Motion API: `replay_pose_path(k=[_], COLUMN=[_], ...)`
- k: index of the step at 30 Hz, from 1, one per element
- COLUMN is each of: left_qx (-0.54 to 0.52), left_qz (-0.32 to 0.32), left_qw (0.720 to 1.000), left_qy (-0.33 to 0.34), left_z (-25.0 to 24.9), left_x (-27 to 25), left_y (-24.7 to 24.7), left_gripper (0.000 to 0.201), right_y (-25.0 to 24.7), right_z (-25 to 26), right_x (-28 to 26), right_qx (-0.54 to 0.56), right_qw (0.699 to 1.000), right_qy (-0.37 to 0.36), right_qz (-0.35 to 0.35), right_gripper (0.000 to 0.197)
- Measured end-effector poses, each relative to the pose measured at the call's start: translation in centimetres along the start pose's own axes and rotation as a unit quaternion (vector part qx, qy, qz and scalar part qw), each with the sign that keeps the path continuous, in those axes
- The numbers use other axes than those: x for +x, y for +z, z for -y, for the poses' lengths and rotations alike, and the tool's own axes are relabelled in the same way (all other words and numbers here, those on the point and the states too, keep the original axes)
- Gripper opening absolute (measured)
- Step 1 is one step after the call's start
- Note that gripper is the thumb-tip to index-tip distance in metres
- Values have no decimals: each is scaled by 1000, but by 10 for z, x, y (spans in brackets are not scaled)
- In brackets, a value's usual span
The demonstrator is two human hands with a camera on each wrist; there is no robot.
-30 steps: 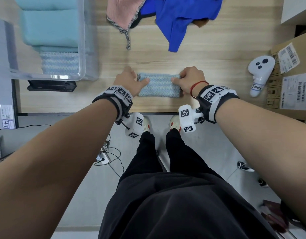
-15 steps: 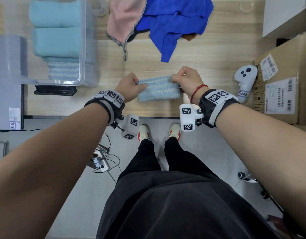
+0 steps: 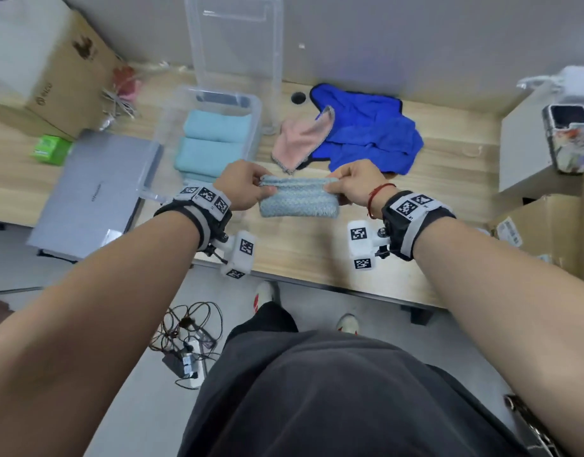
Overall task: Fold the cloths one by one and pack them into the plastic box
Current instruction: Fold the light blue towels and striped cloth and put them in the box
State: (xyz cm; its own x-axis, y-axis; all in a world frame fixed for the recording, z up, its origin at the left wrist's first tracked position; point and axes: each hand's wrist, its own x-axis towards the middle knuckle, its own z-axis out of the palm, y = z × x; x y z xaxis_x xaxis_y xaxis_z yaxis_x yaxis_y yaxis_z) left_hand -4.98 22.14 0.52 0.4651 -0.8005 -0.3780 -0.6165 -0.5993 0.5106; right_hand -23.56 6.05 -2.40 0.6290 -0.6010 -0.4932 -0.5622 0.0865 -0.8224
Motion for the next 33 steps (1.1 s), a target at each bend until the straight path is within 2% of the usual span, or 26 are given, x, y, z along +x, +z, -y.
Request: replay_pose_path(k=[4,7,12,15,20,23,27,28,30,33], left_qx=[18,39,84,110,199,232,271,282,301,335], left_qz=[-1,5,31,60,147,181,220,227,235,236], left_qw=[1000,999,996,992,968,953,933,928,919,905], left_qy=[-14,-6,-10,5,44,70,88,91,98,111], left_z=[32,64,135,166,192,197,206,207,209,208], left_x=[11,22,51,65,85,91,99,100,103,106], left_y=[-54,-82,-130,-142,-136,-128,-118,-116,-113,-108], left_gripper=[29,26,34,35,33,36,38,38,38,36], right_y=[34,67,140,170,203,218,234,238,246,250], right_z=[41,68,114,127,138,138,143,142,138,131], right_x=[28,46,80,100,115,124,128,130,133,137], right_qx=[-42,-64,-103,-194,-389,-473,-555,-569,-589,-608], right_qw=[999,997,992,978,917,872,811,799,784,772], right_qy=[-13,-35,-46,-56,-25,-9,11,12,7,-10], right_qz=[19,34,48,41,87,124,183,192,198,184], right_gripper=[18,21,9,7,13,17,4,10,19,20])
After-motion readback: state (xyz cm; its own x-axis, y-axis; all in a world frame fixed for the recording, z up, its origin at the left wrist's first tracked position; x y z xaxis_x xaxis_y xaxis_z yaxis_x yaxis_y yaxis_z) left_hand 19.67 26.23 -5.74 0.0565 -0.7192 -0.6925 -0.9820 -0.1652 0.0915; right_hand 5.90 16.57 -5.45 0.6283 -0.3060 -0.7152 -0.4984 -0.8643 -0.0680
